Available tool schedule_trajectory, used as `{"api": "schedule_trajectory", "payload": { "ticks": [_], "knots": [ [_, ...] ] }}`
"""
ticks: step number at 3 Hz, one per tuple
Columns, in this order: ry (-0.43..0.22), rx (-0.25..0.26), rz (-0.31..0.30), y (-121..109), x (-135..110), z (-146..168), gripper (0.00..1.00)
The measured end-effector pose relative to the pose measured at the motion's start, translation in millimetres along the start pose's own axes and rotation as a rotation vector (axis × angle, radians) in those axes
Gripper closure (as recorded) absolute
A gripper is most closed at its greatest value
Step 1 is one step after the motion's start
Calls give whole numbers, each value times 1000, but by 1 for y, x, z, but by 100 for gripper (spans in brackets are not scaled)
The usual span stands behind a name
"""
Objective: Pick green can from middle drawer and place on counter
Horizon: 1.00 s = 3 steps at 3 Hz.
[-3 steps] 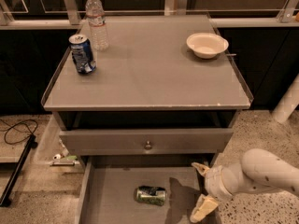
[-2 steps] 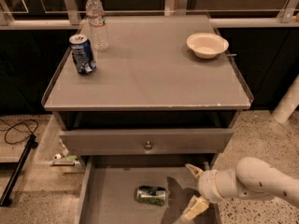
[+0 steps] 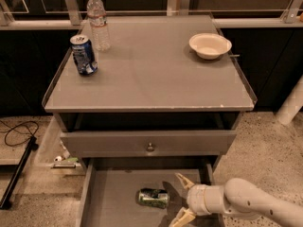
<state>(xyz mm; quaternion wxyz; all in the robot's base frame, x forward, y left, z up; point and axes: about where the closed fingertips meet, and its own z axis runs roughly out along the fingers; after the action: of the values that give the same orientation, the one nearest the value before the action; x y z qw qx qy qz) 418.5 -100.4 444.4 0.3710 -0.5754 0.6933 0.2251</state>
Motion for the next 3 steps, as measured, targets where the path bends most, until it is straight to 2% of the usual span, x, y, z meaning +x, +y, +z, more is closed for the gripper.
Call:
{"api": "schedule_trajectory", "payload": {
  "ticks": [1, 3],
  "knots": [
    [-5, -15, -11, 4, 19, 34, 0],
    [-26, -73, 18, -4, 36, 75, 0]
  ]
}}
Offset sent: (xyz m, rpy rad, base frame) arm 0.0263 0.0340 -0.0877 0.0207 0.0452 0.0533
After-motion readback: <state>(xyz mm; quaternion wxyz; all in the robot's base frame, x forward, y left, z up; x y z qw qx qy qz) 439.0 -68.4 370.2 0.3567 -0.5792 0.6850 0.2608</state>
